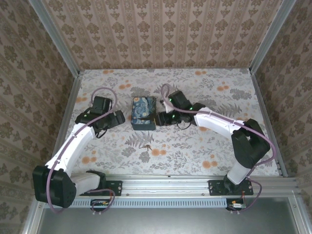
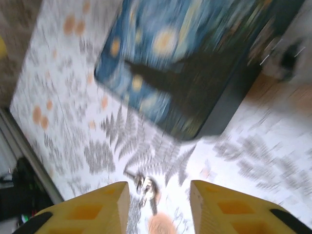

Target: Unlock the padlock with the key

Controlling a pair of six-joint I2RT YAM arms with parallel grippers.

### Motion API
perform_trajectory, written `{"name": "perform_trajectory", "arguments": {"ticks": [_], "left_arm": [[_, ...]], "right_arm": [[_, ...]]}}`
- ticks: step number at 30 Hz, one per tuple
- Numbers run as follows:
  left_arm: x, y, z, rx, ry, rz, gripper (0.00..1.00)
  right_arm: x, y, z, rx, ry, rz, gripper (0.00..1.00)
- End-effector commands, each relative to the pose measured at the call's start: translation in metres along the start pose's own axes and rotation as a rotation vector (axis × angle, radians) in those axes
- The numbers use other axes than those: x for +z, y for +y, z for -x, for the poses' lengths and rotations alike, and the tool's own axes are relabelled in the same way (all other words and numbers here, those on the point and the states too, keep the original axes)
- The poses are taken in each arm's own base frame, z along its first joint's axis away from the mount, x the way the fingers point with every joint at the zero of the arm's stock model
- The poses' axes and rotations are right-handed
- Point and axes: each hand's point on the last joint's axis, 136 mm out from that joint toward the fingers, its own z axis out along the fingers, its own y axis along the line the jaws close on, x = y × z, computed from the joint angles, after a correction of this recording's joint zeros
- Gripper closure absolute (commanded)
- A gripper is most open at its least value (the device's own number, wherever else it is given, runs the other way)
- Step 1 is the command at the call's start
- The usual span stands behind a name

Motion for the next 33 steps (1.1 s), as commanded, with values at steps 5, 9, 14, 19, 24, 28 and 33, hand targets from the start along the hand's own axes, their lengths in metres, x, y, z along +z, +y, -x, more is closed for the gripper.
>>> {"name": "perform_trajectory", "arguments": {"ticks": [5, 9, 14, 19, 24, 28, 33], "left_arm": [[-0.004, -0.001, -0.042, -0.003, 0.136, -0.054, 0.04], [-0.005, -0.004, -0.051, -0.019, 0.133, -0.079, 0.04], [-0.011, -0.005, -0.049, -0.009, 0.110, -0.089, 0.04], [-0.013, -0.005, -0.049, 0.001, 0.106, -0.092, 0.04], [-0.011, -0.005, -0.050, 0.005, 0.106, -0.095, 0.04], [-0.009, -0.006, -0.051, 0.007, 0.107, -0.103, 0.04], [-0.008, -0.008, -0.052, 0.011, 0.111, -0.113, 0.04]], "right_arm": [[0.055, 0.013, -0.070, -0.155, 0.205, -0.038, 0.60], [0.077, 0.014, -0.081, -0.193, 0.237, -0.082, 0.57], [0.090, 0.005, -0.087, -0.171, 0.249, -0.113, 0.57], [0.100, 0.003, -0.086, -0.158, 0.245, -0.118, 0.57], [0.107, 0.005, -0.086, -0.158, 0.248, -0.119, 0.60], [0.111, 0.009, -0.083, -0.163, 0.247, -0.110, 0.63], [0.113, 0.014, -0.075, -0.152, 0.217, -0.095, 0.61]]}}
